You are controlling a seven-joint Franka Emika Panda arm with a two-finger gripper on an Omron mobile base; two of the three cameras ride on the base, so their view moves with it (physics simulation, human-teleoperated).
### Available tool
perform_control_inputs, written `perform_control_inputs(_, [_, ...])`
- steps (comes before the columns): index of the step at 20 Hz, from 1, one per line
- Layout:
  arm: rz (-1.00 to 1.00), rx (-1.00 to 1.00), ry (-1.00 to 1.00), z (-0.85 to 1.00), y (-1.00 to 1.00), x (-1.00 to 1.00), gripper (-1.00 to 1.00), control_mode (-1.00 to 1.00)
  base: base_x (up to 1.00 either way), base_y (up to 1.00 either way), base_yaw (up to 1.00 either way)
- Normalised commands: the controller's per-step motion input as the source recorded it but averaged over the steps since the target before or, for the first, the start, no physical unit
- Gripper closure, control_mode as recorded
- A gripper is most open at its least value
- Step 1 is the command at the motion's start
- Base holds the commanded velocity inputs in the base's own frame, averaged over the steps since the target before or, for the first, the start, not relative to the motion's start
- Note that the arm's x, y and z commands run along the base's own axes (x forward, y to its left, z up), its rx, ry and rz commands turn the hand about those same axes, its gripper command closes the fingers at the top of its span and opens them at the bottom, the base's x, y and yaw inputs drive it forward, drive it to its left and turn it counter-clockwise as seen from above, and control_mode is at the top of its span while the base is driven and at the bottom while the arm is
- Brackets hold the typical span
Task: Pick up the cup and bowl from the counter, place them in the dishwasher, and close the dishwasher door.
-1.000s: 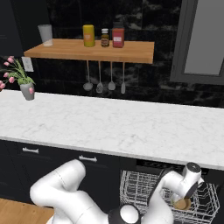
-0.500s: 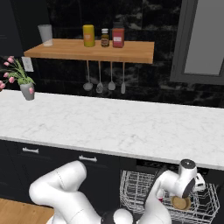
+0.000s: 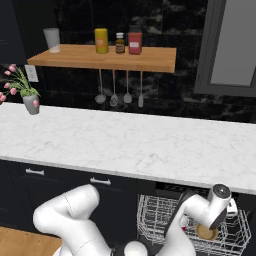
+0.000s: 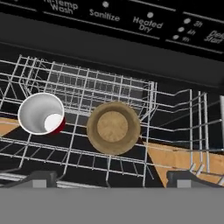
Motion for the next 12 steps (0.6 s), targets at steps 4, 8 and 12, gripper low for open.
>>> perform_control_inputs(4, [-0.08, 0.16, -0.20, 0.40, -0.07, 0.00, -1.00, -1.00, 0.00, 0.00, 0.00])
perform_control_inputs(8, [-0.08, 0.10, -0.08, 0.08, -0.08, -0.06, -1.00, -1.00, 0.00, 0.00, 0.00])
perform_control_inputs(12, [-0.10, 0.03, 0.00, 0.00, -0.03, -0.16, -1.00, -1.00, 0.00, 0.00, 0.00])
